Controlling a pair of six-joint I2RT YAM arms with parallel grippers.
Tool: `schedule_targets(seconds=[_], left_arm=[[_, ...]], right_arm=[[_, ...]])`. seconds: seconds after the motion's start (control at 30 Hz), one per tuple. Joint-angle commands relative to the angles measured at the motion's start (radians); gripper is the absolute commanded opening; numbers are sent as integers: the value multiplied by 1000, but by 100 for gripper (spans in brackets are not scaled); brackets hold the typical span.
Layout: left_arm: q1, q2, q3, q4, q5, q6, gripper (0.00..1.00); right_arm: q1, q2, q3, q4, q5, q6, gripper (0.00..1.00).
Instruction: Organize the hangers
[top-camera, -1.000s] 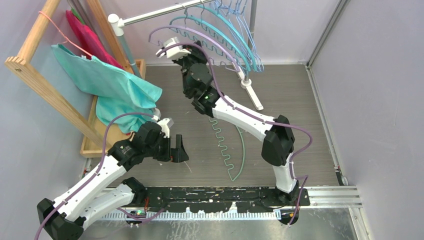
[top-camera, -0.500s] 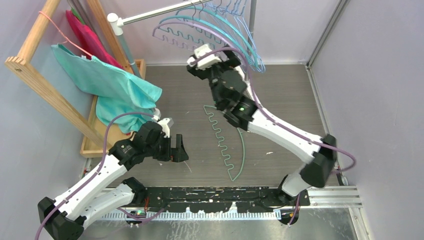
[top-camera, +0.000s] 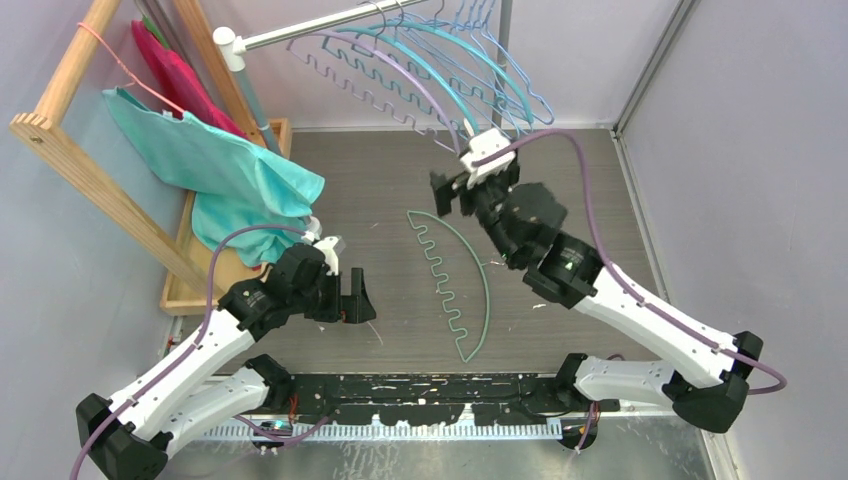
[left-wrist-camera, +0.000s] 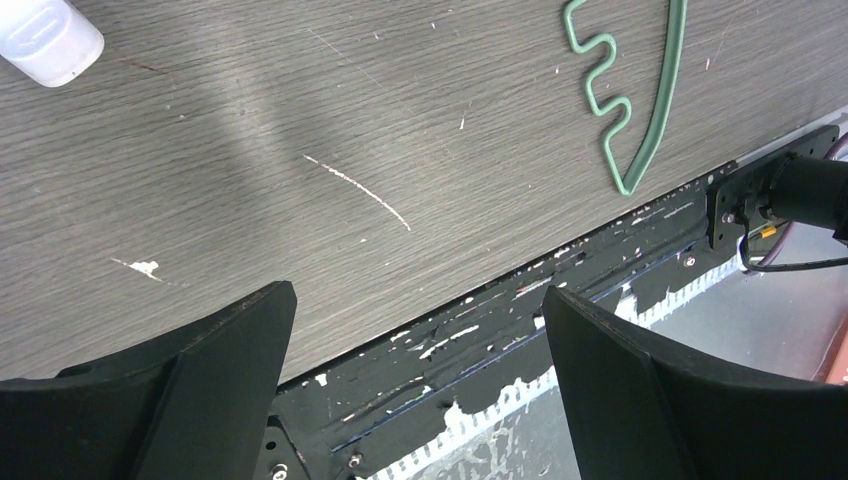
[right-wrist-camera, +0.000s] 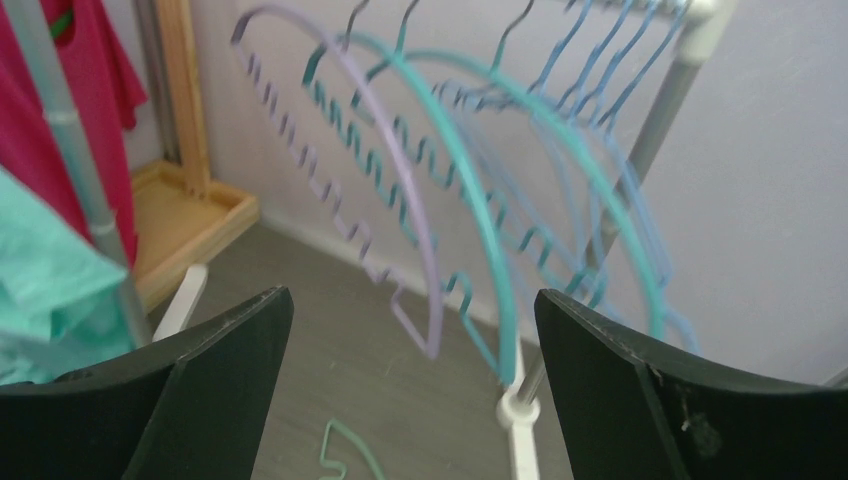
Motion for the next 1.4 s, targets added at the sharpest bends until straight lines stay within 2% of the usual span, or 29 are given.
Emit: schedule_targets(seconds=[0.0, 0.13, 0.27, 0.47, 0.8, 1.03, 1.1, 1.23, 1.3, 1.33, 1.37], left_arm=[[-3, -7, 2, 45, -13, -9, 98], [-3, -3, 2, 44, -19, -14, 98], [-3, -7, 1, 42, -23, -24, 98], [-3, -7, -3, 58, -26, -29, 98], [-3, -18, -22, 61, -20, -34, 98], [-3, -15, -35, 69, -19, -40, 98], [-3, -15, -43, 76, -19, -42, 98], [-3, -14, -61, 84, -22, -51, 98], [-3, -13, -65, 86, -23, -53, 98], [-3, -12, -66, 87, -24, -55, 98], [-3, -11, -64, 88, -25, -56, 98]], right_arm=[[21, -48, -199, -171, 4, 265, 90], [22, -122, -386, -237, 36, 454, 81], [22, -150, -497, -326, 72, 622, 76], [22, -122, -630, -381, 92, 855, 76], [17, 30, -769, -303, 38, 1091, 77], [-21, 124, -803, -248, 16, 1115, 77], [-33, 154, -806, -233, 9, 1107, 70], [-40, 207, -820, -206, 6, 1111, 41], [-40, 234, -829, -197, 11, 1121, 23], [-40, 242, -835, -189, 13, 1126, 9], [-39, 248, -839, -185, 16, 1129, 2]])
